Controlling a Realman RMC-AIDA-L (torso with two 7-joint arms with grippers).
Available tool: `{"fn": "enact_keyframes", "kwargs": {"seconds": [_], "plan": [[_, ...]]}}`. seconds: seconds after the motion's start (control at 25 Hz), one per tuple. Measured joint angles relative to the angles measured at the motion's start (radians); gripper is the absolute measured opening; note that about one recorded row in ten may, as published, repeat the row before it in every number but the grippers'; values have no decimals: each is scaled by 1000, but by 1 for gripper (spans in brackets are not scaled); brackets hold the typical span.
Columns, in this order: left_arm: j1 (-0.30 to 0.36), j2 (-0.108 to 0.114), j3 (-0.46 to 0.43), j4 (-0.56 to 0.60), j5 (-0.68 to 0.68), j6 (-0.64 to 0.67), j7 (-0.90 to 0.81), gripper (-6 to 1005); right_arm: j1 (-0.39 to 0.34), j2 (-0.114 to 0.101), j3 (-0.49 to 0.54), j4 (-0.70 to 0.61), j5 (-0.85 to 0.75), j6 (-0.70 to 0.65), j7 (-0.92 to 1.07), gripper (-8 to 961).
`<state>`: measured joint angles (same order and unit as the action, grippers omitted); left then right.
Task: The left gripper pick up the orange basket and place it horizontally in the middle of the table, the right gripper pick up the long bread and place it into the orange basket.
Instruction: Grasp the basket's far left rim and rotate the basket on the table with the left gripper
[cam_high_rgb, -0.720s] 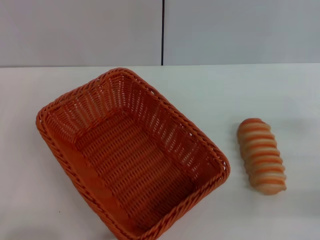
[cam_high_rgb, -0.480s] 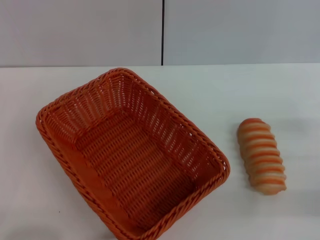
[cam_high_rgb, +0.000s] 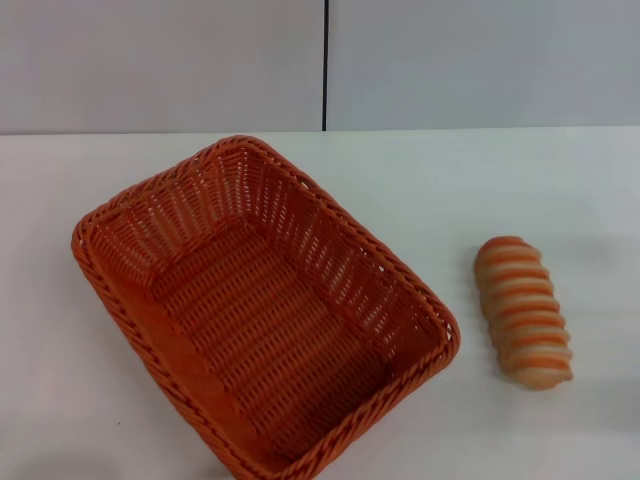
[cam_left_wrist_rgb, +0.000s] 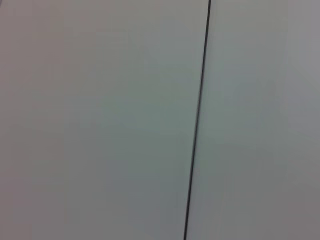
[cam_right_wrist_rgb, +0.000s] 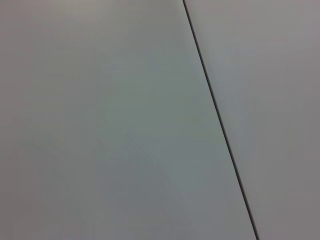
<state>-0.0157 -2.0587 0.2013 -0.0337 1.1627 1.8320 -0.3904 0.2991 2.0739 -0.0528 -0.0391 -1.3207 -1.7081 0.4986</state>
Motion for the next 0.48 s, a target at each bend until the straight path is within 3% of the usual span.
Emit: {"fn": "enact_keyframes", "kwargs": {"seconds": [0.04,0.16,0.28,0.4,0.48], "plan": [[13,1,25,99,1,-5,-129,816,-1,0,1,0,0,-2,0,584],[23,2,35,169,2,-15,-219,816,-2,0,2,-1,2,-4,0,584],[37,2,75,351,5,-70,-405,816,-3,0,2,-1,2,-4,0,584],[37,1,95,391,13,-86,-441,816,-3,0,2,-1,3,-4,0,584],[32,0,139,537,83,-151,-557,816,-3,0,2,0,3,-1,0,583]]}}
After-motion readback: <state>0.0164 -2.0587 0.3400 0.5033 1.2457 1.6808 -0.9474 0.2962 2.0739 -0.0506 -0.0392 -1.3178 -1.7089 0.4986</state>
